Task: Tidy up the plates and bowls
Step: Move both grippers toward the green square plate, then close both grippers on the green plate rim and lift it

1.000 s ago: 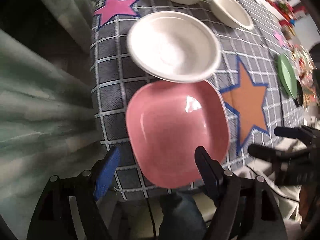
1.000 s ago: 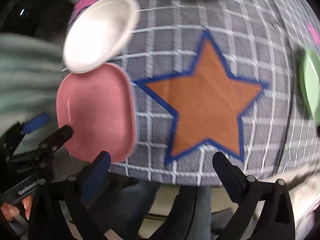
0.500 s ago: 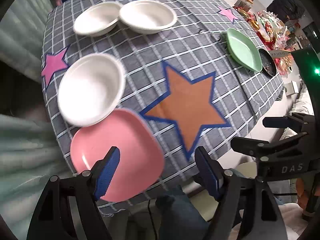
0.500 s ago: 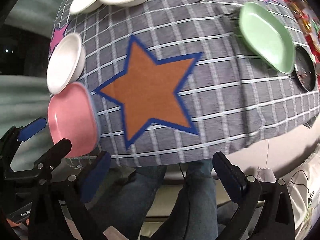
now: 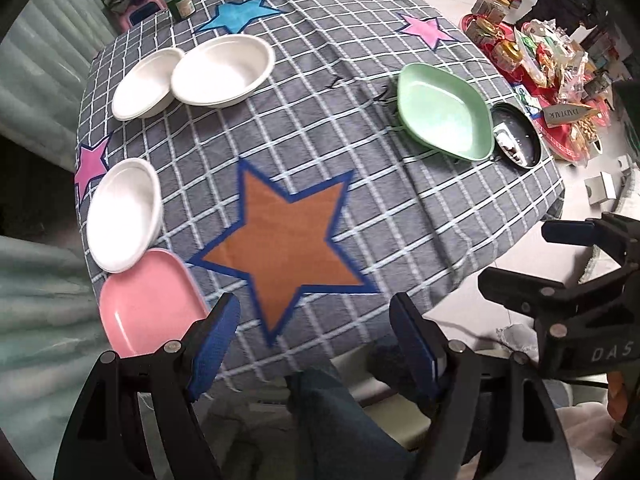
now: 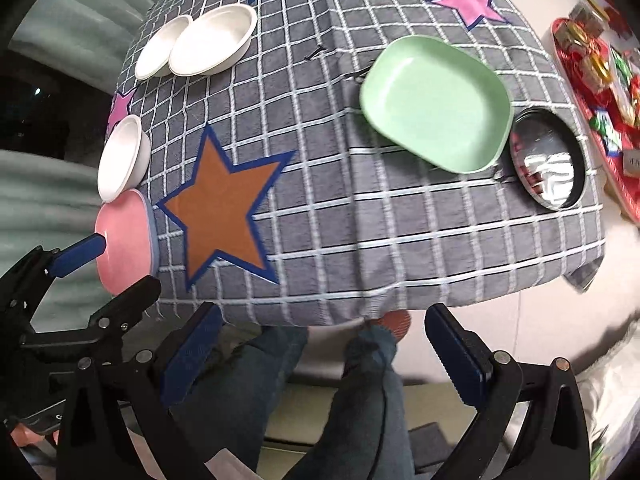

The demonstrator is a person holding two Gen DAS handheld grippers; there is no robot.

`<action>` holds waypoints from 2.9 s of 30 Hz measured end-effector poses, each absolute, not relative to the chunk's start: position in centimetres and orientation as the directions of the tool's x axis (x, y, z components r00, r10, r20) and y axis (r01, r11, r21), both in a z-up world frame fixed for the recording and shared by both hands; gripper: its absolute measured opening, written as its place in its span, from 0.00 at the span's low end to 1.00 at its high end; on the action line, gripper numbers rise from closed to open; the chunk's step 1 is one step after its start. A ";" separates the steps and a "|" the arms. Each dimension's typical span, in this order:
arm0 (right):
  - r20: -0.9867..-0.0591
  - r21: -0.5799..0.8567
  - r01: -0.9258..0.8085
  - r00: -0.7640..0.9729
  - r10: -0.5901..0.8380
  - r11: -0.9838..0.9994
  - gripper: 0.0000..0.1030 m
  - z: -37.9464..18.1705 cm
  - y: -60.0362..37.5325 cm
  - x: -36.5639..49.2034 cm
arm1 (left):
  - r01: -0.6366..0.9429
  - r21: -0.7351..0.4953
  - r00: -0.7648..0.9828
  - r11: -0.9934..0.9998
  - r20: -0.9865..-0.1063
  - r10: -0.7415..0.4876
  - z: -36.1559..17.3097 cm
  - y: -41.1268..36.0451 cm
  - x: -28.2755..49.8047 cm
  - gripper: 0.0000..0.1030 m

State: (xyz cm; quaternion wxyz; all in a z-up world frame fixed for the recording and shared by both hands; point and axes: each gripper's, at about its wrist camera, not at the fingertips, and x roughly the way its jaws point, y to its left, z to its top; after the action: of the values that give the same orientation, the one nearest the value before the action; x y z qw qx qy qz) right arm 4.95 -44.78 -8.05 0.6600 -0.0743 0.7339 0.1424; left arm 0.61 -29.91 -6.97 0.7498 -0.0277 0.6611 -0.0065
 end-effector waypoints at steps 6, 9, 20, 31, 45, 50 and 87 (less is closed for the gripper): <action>-0.992 0.112 -0.350 -0.096 0.084 0.930 0.99 -7.1 -48.0 6.4 | -0.055 -0.031 0.118 0.998 -0.993 -0.024 -6.8 -33.9 0.8 0.78; -0.992 0.111 -0.354 -0.089 0.085 0.929 0.99 -6.9 -49.3 7.0 | -0.056 -0.018 0.122 0.998 -0.992 -0.011 -6.4 -34.9 1.0 0.78; -0.990 0.130 -0.361 -0.093 0.103 0.924 0.99 -7.1 -50.3 8.7 | -0.041 -0.041 0.077 0.998 -0.996 -0.037 -8.4 -36.6 4.0 0.78; -0.995 0.096 -0.297 -0.052 0.085 0.950 0.99 -7.2 -49.4 14.8 | 0.029 -0.060 0.068 0.998 -0.996 -0.062 -9.9 -35.0 9.3 0.79; -0.994 0.080 -0.288 -0.090 0.057 0.954 0.99 -8.7 -50.1 21.7 | -0.135 -0.131 -0.024 0.982 -0.990 -0.136 -12.7 -35.7 12.1 0.79; -0.989 0.089 -0.355 -0.143 0.040 0.931 0.99 -10.3 -50.3 24.7 | -0.245 -0.139 -0.045 0.960 -0.987 -0.155 -13.1 -37.1 14.0 0.80; -0.926 0.271 -0.514 -0.371 0.074 0.814 0.99 -15.0 -48.6 22.8 | -0.574 0.090 -0.176 0.814 -0.984 -0.016 -16.2 -38.0 3.6 0.80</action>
State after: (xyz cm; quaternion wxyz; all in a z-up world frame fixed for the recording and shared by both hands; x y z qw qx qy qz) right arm 22.79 -48.64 -14.95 0.5429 -0.1408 0.7824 0.2707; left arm 3.59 -37.99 -16.18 0.6094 -0.2016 0.7318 0.2290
